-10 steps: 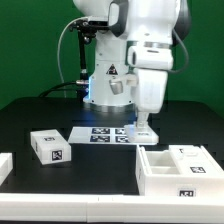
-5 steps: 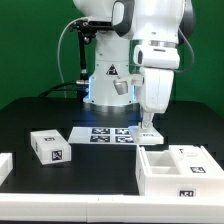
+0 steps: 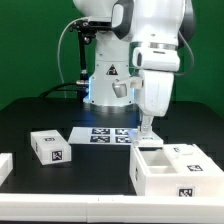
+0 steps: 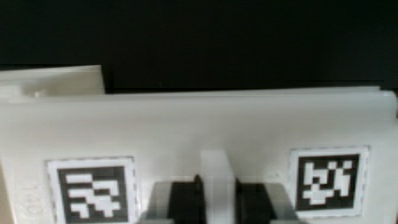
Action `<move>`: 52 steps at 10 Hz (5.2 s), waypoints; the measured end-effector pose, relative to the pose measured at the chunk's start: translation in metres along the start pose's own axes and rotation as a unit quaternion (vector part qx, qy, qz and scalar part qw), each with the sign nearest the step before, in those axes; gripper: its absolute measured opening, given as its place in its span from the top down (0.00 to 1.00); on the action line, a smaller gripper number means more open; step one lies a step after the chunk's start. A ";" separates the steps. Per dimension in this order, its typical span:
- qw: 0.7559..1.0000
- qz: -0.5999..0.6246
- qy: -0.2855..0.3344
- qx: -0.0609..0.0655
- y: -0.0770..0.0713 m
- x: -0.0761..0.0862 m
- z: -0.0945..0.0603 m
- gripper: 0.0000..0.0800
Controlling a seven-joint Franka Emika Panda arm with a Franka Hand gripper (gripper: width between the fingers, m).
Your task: Assemble cabinet
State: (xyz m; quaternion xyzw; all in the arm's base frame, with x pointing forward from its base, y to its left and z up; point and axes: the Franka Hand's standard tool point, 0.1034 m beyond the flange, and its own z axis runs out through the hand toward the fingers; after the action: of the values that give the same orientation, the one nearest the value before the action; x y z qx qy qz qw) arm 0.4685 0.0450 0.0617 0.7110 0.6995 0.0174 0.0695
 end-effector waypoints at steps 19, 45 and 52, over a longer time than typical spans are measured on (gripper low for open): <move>1.000 0.016 0.010 -0.007 -0.029 -0.009 -0.002 0.92; 0.998 -0.036 -0.017 0.043 0.000 -0.002 -0.004 0.92; 0.998 -0.031 -0.017 0.058 -0.021 -0.004 0.002 0.92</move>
Offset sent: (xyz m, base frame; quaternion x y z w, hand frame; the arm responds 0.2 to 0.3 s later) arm 0.0000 0.0000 0.0000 0.0000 0.0000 0.0000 1.0000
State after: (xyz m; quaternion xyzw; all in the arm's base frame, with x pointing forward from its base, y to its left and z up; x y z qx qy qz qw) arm 0.4479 0.0409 0.0578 0.6922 0.7195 -0.0375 0.0409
